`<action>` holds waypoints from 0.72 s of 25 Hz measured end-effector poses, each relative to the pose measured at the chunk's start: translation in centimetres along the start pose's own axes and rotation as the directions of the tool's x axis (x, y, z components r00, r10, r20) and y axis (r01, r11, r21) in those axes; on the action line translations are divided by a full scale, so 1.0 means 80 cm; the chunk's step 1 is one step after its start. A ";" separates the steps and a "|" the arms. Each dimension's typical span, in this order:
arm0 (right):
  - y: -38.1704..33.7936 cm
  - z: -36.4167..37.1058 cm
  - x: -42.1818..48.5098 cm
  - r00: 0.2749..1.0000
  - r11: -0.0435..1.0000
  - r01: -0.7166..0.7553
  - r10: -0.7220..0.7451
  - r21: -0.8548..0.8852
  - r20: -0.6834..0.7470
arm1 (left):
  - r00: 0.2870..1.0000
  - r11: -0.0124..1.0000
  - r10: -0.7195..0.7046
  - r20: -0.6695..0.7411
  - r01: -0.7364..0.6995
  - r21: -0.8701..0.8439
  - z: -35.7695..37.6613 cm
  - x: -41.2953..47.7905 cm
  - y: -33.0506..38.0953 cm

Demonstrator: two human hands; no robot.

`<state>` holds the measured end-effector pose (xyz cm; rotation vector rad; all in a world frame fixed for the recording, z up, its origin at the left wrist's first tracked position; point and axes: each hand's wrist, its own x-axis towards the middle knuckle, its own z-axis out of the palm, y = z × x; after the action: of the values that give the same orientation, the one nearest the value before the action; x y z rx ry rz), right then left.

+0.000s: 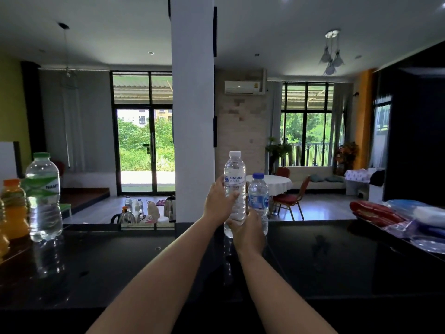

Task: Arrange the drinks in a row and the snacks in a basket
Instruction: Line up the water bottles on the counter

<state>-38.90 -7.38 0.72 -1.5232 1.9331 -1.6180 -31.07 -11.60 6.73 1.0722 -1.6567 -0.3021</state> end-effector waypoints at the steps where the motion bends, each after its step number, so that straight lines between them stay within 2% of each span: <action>1: 0.000 -0.003 -0.003 1.000 1.000 -0.002 0.002 -0.024 0.014 | 0.999 1.000 0.017 0.030 -0.017 0.020 -0.005 -0.005 -0.002; 3: -0.002 -0.009 -0.011 0.999 0.998 -0.001 0.003 -0.060 0.038 | 0.996 0.990 0.053 0.070 -0.061 0.126 -0.017 -0.020 -0.009; 5: -0.006 -0.018 -0.020 1.000 0.996 0.003 0.000 -0.089 0.028 | 0.996 0.949 0.055 0.074 -0.075 0.305 -0.039 -0.033 -0.018; 9: -0.011 -0.029 -0.052 1.000 0.978 0.020 -0.017 -0.207 0.019 | 0.992 0.747 -0.019 0.126 -0.069 0.661 -0.117 -0.059 -0.043; 11: -0.016 -0.029 -0.070 0.990 0.951 0.135 -0.118 -0.280 0.075 | 0.986 0.671 -0.103 0.128 -0.027 0.741 -0.162 -0.077 -0.055; 14: -0.035 -0.020 -0.093 0.934 0.869 0.356 -0.317 -0.343 0.167 | 0.973 0.605 -0.203 0.106 0.040 0.795 -0.226 -0.103 -0.072; 18: -0.076 0.021 -0.127 0.866 0.821 0.481 -0.391 -0.308 0.311 | 0.965 0.541 -0.260 0.032 0.119 0.833 -0.311 -0.118 -0.095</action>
<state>-29.71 0.25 0.62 -2.3471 1.9311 -1.1551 -5.65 -0.87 5.07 1.9984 -1.8529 0.3399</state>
